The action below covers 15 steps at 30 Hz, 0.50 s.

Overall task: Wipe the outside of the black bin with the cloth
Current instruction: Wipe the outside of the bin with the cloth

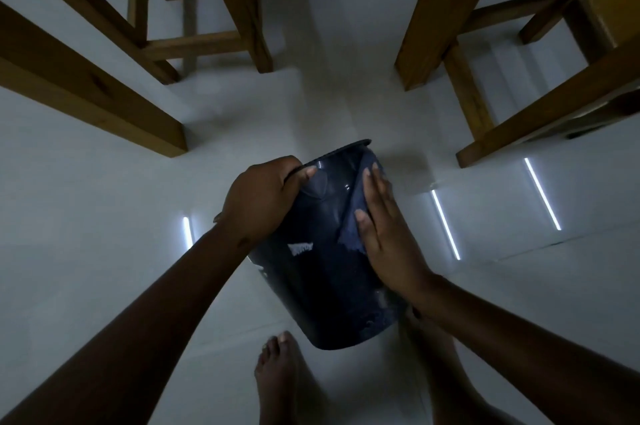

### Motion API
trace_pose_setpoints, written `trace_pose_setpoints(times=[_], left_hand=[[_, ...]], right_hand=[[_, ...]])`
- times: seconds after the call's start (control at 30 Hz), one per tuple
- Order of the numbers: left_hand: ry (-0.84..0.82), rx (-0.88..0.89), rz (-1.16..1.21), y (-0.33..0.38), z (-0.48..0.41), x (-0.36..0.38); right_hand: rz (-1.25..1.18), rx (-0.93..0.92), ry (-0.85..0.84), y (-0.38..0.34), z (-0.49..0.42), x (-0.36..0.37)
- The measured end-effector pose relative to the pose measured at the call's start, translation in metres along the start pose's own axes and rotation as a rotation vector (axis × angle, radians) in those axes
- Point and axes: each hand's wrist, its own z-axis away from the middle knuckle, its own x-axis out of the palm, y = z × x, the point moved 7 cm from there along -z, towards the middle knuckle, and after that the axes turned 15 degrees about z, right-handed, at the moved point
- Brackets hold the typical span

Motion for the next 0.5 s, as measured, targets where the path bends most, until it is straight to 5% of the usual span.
trace_pose_setpoints(times=[0.07,0.2,0.4,0.5], left_hand=[[-0.002,-0.014,0.011,-0.003,0.001,0.001],[0.018,-0.003,-0.001,-0.003,0.001,-0.001],[0.040,-0.011,-0.001,0.004,-0.002,0.002],[0.032,-0.025,0.017,-0.004,0.001,0.002]], right_hand=[[0.132,0.006,-0.032,-0.003,0.031,0.010],[0.461,-0.412,-0.006,-0.039,0.058,0.030],[0.118,-0.029,0.032,-0.006,0.031,0.004],[0.316,-0.174,0.015,-0.021,0.056,0.018]])
